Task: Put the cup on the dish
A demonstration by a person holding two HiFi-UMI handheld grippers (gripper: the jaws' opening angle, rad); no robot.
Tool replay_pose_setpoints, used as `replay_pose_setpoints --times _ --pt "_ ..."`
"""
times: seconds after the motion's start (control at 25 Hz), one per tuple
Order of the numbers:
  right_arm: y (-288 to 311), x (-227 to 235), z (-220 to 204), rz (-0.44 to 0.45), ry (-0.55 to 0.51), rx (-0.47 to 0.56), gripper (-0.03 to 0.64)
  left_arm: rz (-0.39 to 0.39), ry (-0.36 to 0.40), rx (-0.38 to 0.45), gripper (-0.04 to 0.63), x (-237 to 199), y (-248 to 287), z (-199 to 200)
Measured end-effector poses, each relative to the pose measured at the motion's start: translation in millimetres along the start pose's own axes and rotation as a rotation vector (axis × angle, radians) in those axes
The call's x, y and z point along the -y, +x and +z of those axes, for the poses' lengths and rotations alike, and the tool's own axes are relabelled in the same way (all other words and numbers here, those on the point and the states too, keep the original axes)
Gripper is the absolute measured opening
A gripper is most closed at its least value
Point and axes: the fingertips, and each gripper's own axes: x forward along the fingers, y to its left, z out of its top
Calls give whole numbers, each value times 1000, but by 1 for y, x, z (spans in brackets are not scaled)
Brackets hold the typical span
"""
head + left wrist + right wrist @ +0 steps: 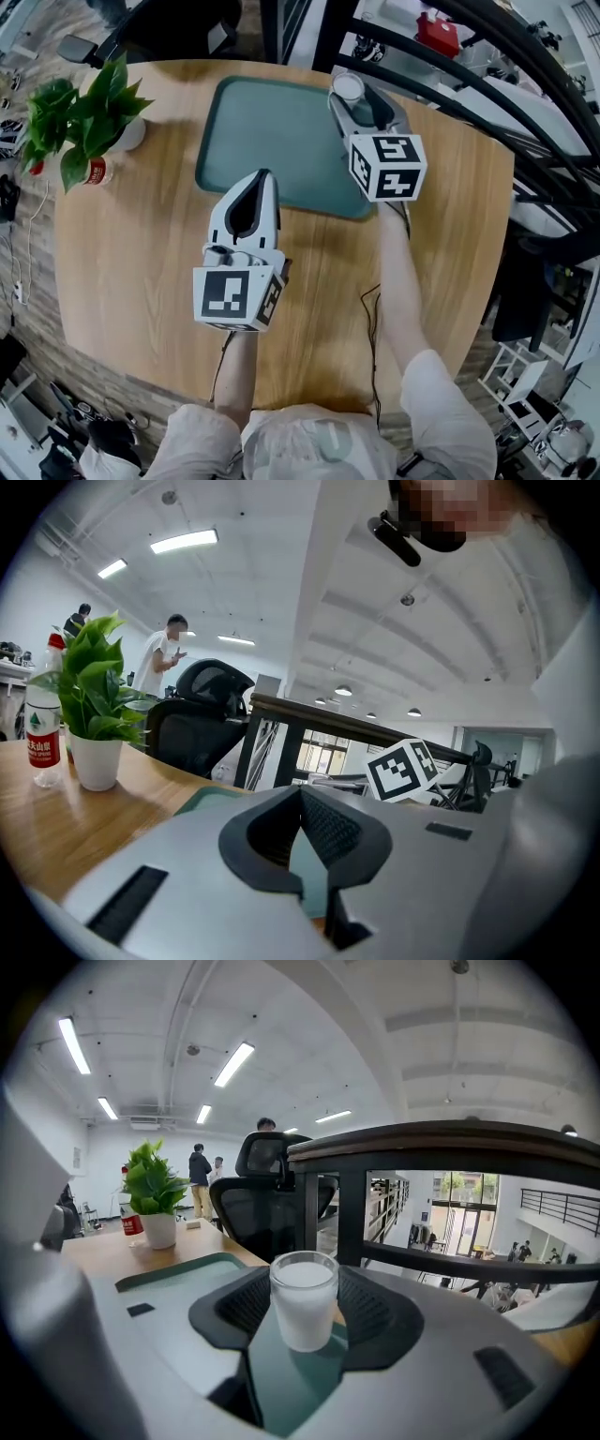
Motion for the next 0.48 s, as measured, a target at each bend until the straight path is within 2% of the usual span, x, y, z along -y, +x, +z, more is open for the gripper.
replay_pose_setpoints --times 0.48 --pt "-21 21 -30 -34 48 -35 236 -20 -3 -9 8 19 3 -7"
